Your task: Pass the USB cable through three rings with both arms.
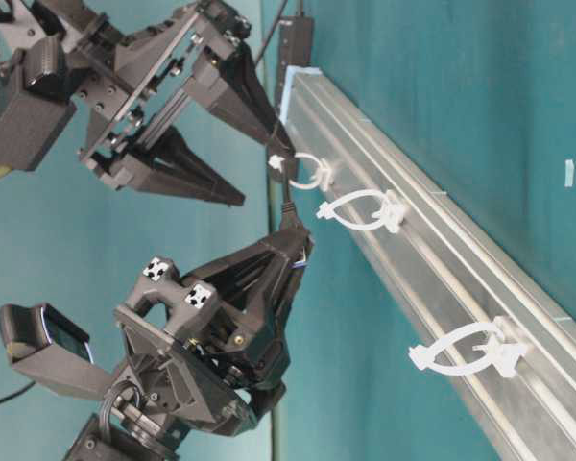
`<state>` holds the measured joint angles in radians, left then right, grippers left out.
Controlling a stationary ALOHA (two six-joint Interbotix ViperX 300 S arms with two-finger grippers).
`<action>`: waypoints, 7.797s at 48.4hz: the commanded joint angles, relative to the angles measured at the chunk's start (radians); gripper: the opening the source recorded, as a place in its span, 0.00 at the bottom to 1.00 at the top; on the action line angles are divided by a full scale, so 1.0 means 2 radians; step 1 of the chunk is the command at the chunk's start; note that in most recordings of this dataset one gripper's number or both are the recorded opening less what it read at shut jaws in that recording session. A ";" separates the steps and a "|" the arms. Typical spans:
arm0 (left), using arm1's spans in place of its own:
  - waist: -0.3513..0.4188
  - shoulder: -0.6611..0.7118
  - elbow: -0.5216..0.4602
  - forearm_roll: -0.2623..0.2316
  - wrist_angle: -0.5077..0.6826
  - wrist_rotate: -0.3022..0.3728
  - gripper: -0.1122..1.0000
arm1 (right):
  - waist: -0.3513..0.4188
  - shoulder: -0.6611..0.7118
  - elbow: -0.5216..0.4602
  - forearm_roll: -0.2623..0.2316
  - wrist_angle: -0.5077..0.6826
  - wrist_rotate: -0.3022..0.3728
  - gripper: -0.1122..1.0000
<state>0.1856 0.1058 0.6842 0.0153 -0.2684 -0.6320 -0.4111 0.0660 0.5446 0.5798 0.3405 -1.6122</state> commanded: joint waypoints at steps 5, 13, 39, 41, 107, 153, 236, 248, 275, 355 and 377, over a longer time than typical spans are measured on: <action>-0.004 -0.011 -0.008 0.002 -0.005 0.000 0.18 | 0.012 0.000 0.002 0.001 -0.003 0.008 0.86; -0.004 -0.010 -0.008 0.002 -0.005 0.000 0.18 | 0.017 0.004 0.002 0.000 -0.006 0.008 0.82; -0.003 0.002 -0.025 0.002 -0.005 -0.002 0.18 | 0.034 0.024 0.000 0.000 -0.047 0.008 0.72; -0.004 0.005 -0.025 0.002 -0.005 -0.002 0.18 | 0.034 0.024 -0.001 -0.001 -0.047 0.008 0.70; -0.002 0.005 -0.021 0.002 -0.005 -0.014 0.95 | 0.034 0.027 -0.007 -0.011 -0.013 0.008 0.16; -0.035 -0.268 0.126 0.002 0.130 -0.008 0.97 | 0.044 0.054 -0.002 -0.077 0.028 0.008 0.16; -0.038 -0.290 0.133 0.003 0.145 -0.013 0.97 | 0.057 0.054 -0.003 -0.120 0.039 0.009 0.16; -0.038 -0.289 0.133 0.003 0.143 -0.013 0.97 | 0.067 0.048 -0.012 -0.148 0.038 0.009 0.16; -0.038 -0.289 0.133 0.003 0.143 -0.015 0.97 | 0.072 0.045 -0.032 -0.168 0.046 0.010 0.16; -0.049 -0.287 0.132 0.003 0.123 -0.015 0.97 | 0.113 0.071 -0.059 -0.179 0.059 0.068 0.16; -0.076 -0.216 0.123 0.003 0.054 -0.026 0.97 | 0.117 0.070 -0.066 -0.179 0.059 0.104 0.16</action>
<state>0.0445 -0.3574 0.9572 0.0184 -0.1289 -0.6780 -0.1795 0.2071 0.4249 0.2194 0.4617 -1.4220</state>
